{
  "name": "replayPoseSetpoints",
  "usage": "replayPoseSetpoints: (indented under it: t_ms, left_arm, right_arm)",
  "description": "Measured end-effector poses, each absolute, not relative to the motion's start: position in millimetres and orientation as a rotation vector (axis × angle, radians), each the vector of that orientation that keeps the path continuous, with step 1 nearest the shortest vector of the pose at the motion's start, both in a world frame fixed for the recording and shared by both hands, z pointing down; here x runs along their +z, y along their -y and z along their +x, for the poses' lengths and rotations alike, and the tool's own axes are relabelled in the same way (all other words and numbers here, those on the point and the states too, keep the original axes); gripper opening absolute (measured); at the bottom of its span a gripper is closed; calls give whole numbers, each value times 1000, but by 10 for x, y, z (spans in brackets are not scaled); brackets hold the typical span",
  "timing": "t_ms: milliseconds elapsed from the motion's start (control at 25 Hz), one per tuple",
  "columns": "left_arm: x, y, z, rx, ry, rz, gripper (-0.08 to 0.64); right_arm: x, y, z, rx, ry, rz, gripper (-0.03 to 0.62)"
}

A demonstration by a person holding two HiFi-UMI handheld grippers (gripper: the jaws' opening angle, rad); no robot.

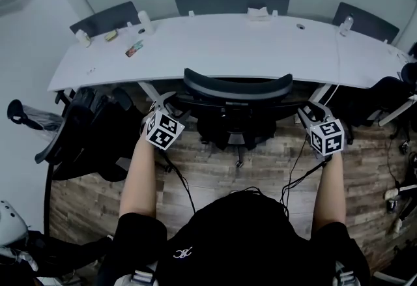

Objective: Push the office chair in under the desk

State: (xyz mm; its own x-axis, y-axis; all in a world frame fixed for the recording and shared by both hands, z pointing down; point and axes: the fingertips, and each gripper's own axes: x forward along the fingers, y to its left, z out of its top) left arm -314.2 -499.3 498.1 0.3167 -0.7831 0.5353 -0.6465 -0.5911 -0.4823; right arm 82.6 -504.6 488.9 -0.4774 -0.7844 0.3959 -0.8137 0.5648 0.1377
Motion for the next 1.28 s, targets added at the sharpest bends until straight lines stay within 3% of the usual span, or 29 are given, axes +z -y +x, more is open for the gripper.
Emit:
replayPoseSetpoints:
  t_ms: [1280]
  left_arm:
    - [4955,6002,-3412,-1104,-1355,-2400,295]
  right_arm:
    - [4889,6111,572,116,2433,1317,165]
